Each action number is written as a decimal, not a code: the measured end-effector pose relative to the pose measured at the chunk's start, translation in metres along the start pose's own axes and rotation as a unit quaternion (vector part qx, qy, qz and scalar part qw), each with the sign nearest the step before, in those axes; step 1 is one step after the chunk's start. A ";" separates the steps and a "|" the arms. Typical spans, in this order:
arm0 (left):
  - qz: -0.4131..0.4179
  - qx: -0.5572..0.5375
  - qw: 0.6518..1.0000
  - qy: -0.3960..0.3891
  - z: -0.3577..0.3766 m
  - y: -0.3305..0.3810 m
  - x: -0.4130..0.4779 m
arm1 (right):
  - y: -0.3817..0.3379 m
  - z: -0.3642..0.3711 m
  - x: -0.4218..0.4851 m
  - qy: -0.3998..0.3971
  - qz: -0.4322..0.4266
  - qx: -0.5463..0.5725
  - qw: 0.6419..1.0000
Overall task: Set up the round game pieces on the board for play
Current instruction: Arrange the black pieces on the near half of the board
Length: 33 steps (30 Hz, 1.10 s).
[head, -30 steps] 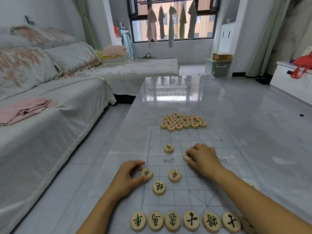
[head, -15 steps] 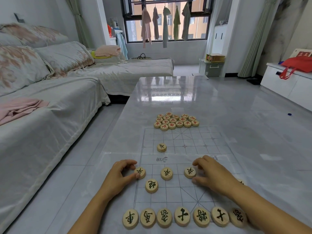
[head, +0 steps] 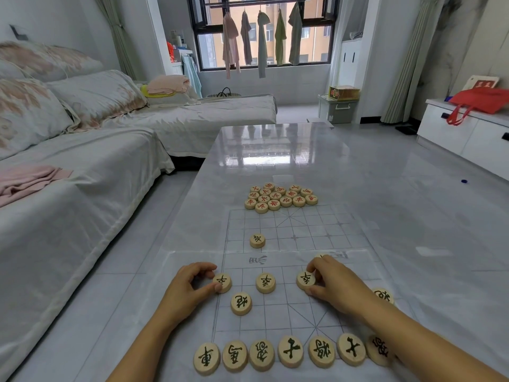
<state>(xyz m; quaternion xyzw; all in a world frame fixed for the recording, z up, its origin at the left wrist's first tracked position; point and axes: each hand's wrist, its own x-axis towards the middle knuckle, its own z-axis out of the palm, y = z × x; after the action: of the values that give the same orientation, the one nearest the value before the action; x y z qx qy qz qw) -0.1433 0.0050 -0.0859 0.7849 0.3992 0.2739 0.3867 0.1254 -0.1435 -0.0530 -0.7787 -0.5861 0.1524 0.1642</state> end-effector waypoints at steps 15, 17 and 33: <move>-0.016 -0.001 1.000 -0.002 -0.001 0.005 -0.001 | 0.038 -0.034 0.020 -0.021 0.038 0.011 0.999; -0.018 0.002 1.000 -0.003 -0.001 0.005 -0.001 | 0.037 -0.028 0.024 -0.056 0.030 0.008 0.998; -0.111 -0.014 0.992 0.061 0.010 0.037 0.032 | 0.139 -0.069 -0.024 0.000 0.117 0.033 0.993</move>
<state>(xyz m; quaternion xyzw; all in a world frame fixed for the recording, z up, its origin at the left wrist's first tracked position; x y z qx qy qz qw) -0.1037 0.0137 -0.0564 0.7124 0.5023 0.2820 0.4009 0.2683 -0.2082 -0.0505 -0.8359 -0.4859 0.1900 0.1704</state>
